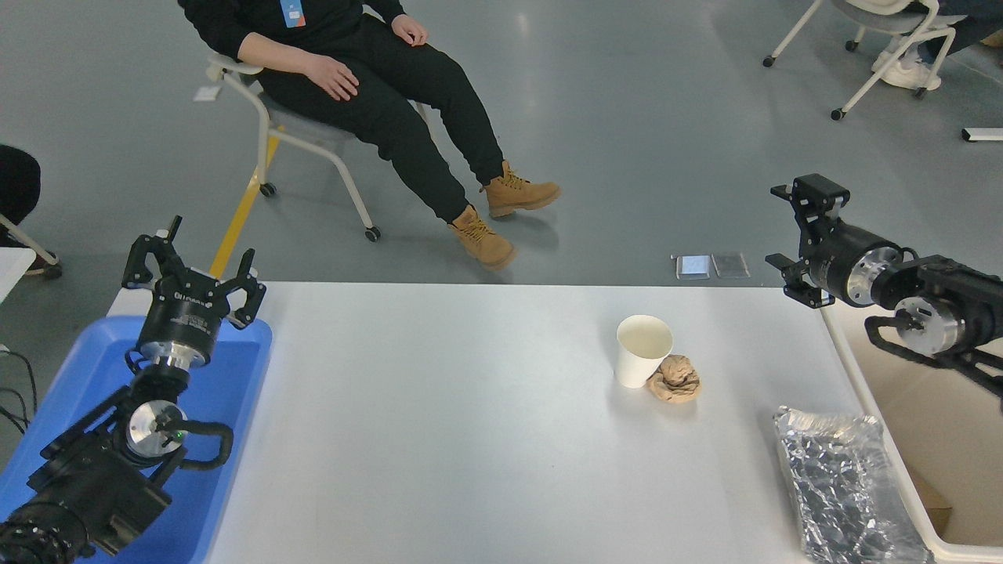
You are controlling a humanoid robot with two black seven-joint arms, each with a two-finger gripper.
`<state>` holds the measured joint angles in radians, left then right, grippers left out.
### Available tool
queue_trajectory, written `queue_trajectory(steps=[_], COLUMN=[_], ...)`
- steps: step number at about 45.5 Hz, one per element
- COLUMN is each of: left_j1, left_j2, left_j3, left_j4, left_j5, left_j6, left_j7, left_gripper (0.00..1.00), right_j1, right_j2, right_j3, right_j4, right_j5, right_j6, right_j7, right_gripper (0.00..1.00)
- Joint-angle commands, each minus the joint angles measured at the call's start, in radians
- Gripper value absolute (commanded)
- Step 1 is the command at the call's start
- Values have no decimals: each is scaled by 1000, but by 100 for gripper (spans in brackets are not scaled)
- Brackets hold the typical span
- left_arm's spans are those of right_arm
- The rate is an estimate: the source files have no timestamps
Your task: Pick up paper cup place in dustbin
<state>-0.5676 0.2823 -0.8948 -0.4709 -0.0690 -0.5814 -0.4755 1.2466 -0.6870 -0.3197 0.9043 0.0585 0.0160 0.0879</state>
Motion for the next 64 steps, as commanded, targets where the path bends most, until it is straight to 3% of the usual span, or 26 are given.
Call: queue_trajectory(steps=[1, 7, 15, 29, 44, 64], left_j1=[0, 0, 0, 0, 0, 0], left_j2=[0, 0, 0, 0, 0, 0], left_j3=[-1, 0, -1, 0, -1, 0], left_j4=[0, 0, 0, 0, 0, 0], left_j5=[0, 0, 0, 0, 0, 0], left_j6=[0, 0, 0, 0, 0, 0], left_j7=[0, 0, 0, 0, 0, 0], left_gripper=[99, 99, 99, 99, 99, 99], right_j1=[257, 349, 473, 589, 724, 879], right_j2=[21, 53, 150, 313, 336, 356], right_j3=[-398, -499, -630, -852, -889, -892], right_j4=[-16, -5, -4, 11, 103, 315], right_j5=[12, 1, -20, -19, -19, -5], right_j6=[-1, 45, 258, 326, 509, 590], right_j7=[-16, -10, -13, -14, -11, -11], right_gripper=[100, 100, 100, 100, 100, 100])
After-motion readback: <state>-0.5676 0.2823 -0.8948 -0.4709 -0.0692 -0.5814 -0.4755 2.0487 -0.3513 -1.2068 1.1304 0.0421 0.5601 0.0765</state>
